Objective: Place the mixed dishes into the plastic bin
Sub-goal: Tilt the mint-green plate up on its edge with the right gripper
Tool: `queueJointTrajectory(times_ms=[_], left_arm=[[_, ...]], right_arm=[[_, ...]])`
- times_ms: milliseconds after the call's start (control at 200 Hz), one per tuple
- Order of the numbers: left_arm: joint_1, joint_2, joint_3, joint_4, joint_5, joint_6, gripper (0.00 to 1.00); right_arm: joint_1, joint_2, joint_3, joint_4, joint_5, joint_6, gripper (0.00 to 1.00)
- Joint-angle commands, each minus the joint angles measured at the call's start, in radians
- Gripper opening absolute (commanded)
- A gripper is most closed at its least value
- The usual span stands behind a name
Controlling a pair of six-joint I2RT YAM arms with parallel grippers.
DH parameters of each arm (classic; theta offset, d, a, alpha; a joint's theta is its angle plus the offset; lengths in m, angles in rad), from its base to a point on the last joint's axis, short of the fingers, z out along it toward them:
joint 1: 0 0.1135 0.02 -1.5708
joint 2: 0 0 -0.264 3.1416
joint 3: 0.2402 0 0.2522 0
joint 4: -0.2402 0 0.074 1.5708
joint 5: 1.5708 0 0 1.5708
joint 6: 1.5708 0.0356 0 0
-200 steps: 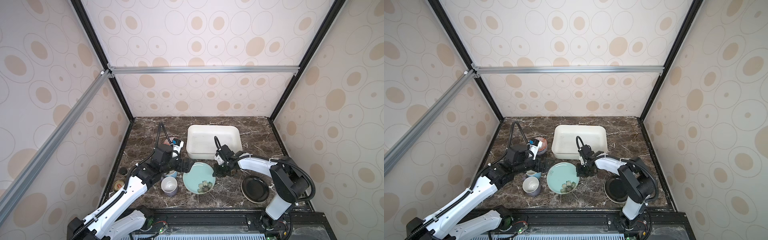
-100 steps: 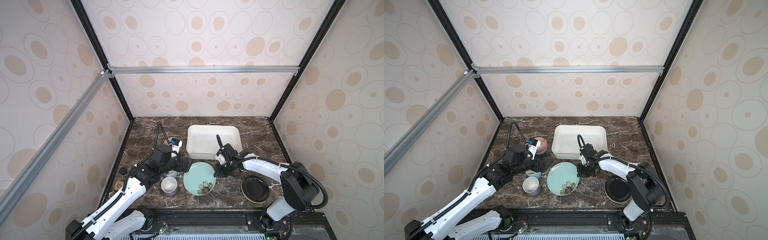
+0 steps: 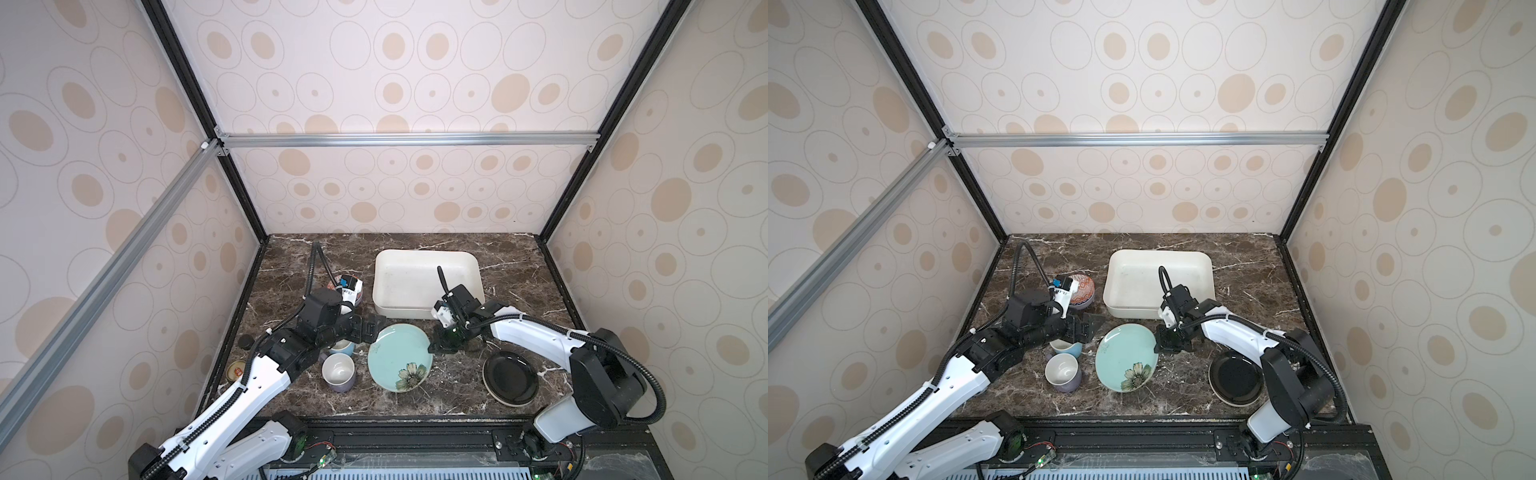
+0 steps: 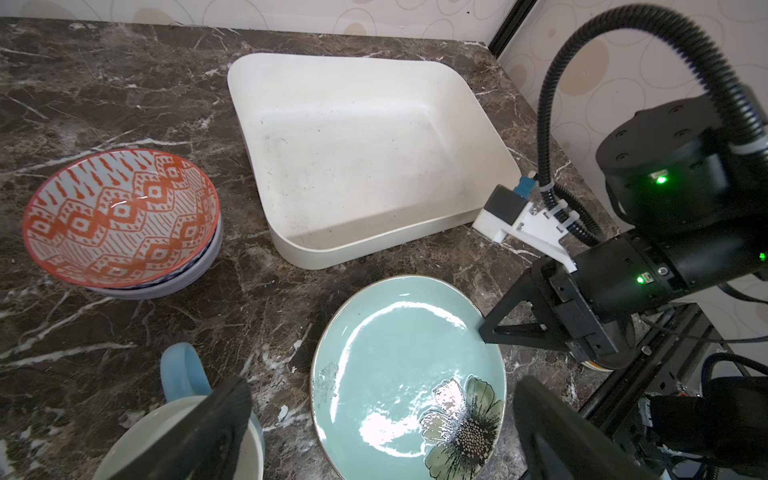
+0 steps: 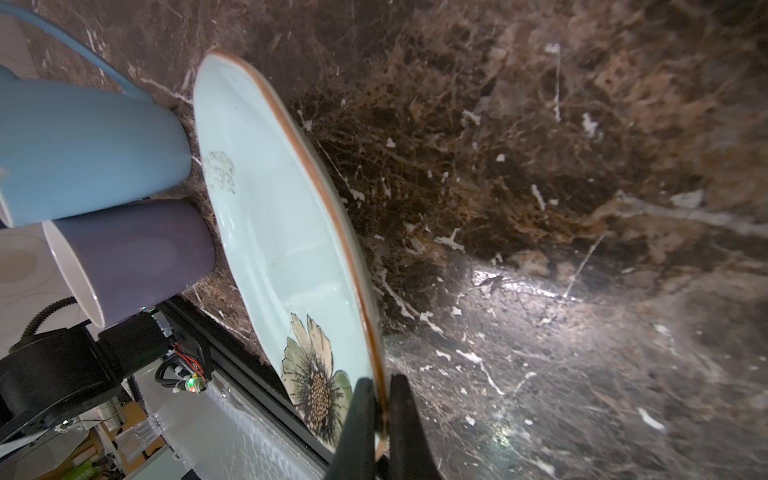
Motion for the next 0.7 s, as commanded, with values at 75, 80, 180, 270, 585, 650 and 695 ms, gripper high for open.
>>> queueJointTrajectory(times_ms=[75, 80, 180, 270, 585, 650, 695], left_arm=[[-0.004, 0.014, 0.074, -0.022, -0.018, 0.014, 0.99], [-0.004, 0.015, 0.074, -0.023, -0.018, 0.015, 0.99], [-0.005, 0.031, 0.092, -0.028, -0.022, 0.018, 0.99], [-0.004, 0.044, 0.104, -0.028, -0.024, 0.018, 0.99], [-0.004, 0.074, 0.129, -0.02, -0.026, 0.007, 0.99], [-0.005, 0.081, 0.138, -0.02, -0.03, 0.007, 0.99], [-0.005, 0.086, 0.144, -0.02, -0.029, 0.008, 0.99]], right_arm=[[-0.039, -0.054, 0.018, -0.023, -0.037, -0.019, 0.0], [-0.041, -0.055, 0.018, -0.022, -0.039, -0.02, 0.0], [-0.06, -0.063, 0.019, -0.026, -0.055, -0.024, 0.0], [-0.072, -0.073, 0.018, -0.021, -0.075, -0.026, 0.0], [-0.108, -0.08, 0.027, -0.013, -0.13, -0.034, 0.0], [-0.117, -0.081, 0.027, -0.007, -0.152, -0.034, 0.0], [-0.122, -0.081, 0.028, -0.005, -0.159, -0.033, 0.0]])
